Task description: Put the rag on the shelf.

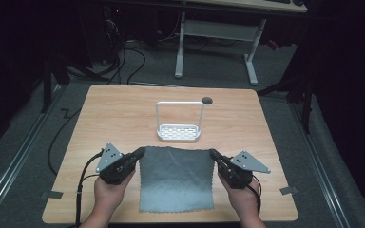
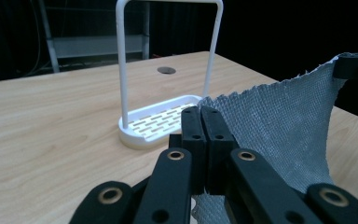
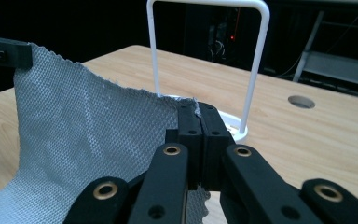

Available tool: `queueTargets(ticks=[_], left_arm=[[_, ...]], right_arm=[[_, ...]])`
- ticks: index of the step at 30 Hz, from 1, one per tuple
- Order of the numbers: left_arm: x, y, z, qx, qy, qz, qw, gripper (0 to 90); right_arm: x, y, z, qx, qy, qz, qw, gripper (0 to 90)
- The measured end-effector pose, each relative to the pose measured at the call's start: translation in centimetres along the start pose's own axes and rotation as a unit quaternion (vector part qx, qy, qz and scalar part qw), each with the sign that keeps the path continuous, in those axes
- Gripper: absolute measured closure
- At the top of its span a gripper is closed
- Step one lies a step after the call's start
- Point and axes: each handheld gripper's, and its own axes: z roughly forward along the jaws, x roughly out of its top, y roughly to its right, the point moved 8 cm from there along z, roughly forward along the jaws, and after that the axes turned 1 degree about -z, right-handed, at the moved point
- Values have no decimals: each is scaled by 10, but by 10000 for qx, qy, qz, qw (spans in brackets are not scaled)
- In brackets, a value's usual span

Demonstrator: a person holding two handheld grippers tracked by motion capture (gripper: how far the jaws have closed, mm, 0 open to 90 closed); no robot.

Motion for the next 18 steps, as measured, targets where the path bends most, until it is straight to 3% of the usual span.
queueTargets(ticks=[13,18], left_arm=[[38,2,0,34,321,259,9991,895],[52,-2,1,41,452,227,9987,896]], right_arm=[[33,0,-4,-63,333,-194,9992,898],[46,3,-5,-79,465,-176,9987,898]])
